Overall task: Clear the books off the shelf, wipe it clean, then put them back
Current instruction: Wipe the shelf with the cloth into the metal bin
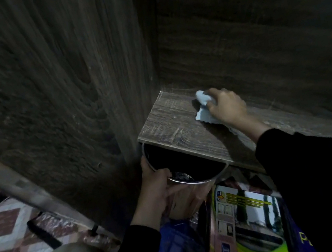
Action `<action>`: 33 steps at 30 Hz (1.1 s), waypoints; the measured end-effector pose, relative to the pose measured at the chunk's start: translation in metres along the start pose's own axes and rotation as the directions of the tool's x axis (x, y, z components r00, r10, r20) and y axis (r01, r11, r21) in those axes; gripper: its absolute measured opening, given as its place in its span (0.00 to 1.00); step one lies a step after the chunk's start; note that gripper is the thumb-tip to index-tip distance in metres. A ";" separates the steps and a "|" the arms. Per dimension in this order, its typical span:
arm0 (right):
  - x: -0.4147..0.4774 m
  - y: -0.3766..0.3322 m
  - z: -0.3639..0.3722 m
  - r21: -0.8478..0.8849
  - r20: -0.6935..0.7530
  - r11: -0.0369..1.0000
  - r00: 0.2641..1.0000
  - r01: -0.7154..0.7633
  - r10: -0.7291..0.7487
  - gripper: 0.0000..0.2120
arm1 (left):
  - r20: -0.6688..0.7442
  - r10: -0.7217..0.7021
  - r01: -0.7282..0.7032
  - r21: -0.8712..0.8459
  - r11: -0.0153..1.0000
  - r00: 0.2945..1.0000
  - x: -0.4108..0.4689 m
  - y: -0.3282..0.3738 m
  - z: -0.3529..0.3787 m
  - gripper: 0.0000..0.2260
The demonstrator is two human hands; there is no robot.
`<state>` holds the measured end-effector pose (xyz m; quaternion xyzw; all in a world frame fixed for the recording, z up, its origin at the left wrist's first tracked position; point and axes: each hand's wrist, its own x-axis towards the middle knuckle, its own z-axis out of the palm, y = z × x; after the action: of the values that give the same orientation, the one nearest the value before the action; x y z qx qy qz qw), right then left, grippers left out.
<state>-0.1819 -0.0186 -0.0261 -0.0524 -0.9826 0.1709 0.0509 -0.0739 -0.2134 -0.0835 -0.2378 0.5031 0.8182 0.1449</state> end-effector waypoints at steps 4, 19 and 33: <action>0.023 -0.021 0.034 -0.134 0.000 0.986 0.995 -0.101 0.102 0.19 | 0.001 0.017 -0.017 -0.018 1.000 1.000 0.000 -0.001 0.002 0.34; 0.087 -0.117 0.073 -0.277 0.092 0.961 0.995 0.003 0.024 0.18 | -0.028 0.001 -0.001 0.001 1.000 1.000 0.003 -0.005 0.004 0.36; 0.062 -0.071 0.045 -0.095 0.194 0.955 0.946 0.281 -0.259 0.19 | -0.044 0.006 -0.005 0.026 1.000 0.999 -0.004 0.001 0.006 0.35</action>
<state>-0.2546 -0.0925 -0.0392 0.0952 -0.9896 0.1064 -0.0180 -0.0720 -0.2084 -0.0782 -0.2524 0.5175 0.8064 0.1345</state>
